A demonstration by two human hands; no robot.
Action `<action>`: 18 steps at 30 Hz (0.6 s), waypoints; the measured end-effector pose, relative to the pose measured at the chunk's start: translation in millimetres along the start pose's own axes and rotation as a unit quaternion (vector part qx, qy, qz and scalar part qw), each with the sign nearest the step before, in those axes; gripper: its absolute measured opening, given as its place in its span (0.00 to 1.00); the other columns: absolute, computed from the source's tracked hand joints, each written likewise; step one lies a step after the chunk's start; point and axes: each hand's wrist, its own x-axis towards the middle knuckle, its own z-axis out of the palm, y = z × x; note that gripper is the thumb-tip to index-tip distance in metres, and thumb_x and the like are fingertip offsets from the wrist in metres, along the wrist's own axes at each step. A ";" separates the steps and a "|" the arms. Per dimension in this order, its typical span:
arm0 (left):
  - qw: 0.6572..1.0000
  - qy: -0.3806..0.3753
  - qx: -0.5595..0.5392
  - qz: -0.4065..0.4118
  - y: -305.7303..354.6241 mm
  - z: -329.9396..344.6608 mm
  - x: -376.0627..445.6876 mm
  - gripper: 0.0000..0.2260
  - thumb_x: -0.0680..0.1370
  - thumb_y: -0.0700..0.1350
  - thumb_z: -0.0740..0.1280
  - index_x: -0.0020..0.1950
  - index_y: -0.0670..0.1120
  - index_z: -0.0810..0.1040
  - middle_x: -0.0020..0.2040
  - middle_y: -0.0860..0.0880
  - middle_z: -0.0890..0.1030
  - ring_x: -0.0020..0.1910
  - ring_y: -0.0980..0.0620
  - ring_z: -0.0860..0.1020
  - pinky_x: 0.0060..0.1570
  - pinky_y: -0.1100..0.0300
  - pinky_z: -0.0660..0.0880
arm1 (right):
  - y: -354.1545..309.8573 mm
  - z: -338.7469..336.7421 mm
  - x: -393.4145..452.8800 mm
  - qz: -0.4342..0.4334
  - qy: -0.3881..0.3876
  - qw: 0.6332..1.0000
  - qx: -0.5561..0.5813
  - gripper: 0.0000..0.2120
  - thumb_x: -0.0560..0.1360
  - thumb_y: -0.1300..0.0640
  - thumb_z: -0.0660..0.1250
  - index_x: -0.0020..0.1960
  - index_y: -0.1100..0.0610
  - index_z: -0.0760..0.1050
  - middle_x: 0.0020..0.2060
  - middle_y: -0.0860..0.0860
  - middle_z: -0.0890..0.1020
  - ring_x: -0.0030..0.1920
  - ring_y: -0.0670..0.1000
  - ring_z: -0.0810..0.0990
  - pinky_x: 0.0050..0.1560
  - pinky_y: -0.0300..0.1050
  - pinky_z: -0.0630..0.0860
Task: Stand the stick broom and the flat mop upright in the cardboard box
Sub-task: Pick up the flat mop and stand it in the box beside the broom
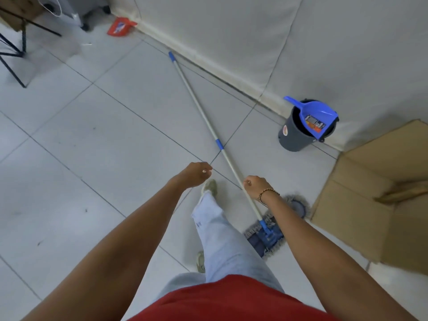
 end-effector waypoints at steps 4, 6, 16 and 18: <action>0.997 0.058 -0.037 -0.030 -23.1 -54.0 63.1 0.14 0.79 0.44 0.60 0.63 0.43 0.75 0.64 0.43 0.79 0.63 0.44 0.76 0.65 0.55 0.69 | -32.1 -19.5 63.4 0.019 -0.012 0.999 0.030 0.14 0.77 0.56 0.54 0.53 0.60 0.75 0.54 0.61 0.79 0.49 0.60 0.77 0.49 0.47 0.74; 0.994 0.079 -0.055 -0.047 -26.6 -83.0 101.5 0.13 0.79 0.42 0.60 0.61 0.42 0.77 0.61 0.42 0.80 0.61 0.43 0.77 0.62 0.55 0.71 | -51.0 -40.5 99.9 0.036 -0.026 0.998 0.044 0.13 0.77 0.56 0.54 0.53 0.60 0.75 0.55 0.61 0.79 0.52 0.61 0.77 0.51 0.47 0.74; 0.998 -0.004 -0.048 -0.048 -18.1 -164.7 213.2 0.14 0.79 0.43 0.60 0.62 0.42 0.76 0.62 0.43 0.80 0.61 0.44 0.78 0.63 0.56 0.70 | -111.9 -127.7 193.5 0.050 -0.017 0.992 0.111 0.16 0.79 0.55 0.54 0.61 0.60 0.73 0.56 0.60 0.79 0.53 0.60 0.79 0.55 0.51 0.78; 0.997 -0.019 -0.046 -0.057 -20.1 -174.3 241.5 0.14 0.79 0.44 0.60 0.63 0.42 0.75 0.63 0.42 0.79 0.62 0.44 0.77 0.64 0.56 0.69 | -114.3 -137.1 212.4 0.049 -0.008 0.991 0.123 0.15 0.79 0.57 0.55 0.62 0.59 0.73 0.57 0.60 0.79 0.54 0.60 0.79 0.57 0.51 0.77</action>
